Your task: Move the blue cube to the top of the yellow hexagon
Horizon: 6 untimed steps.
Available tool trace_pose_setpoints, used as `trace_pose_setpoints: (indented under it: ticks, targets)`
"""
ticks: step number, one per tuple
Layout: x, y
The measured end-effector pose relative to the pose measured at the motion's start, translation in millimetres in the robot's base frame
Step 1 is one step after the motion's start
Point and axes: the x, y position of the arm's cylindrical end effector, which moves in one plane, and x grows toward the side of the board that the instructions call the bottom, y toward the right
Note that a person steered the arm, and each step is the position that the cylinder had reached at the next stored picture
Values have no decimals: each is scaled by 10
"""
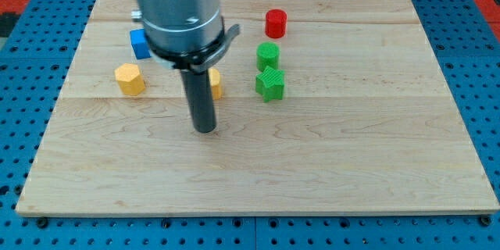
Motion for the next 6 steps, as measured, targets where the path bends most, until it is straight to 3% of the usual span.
trace_pose_setpoints:
  ticks: [3,4,6]
  targets:
    - [-1172,368]
    - [-1542,109]
    - [-1299,-856]
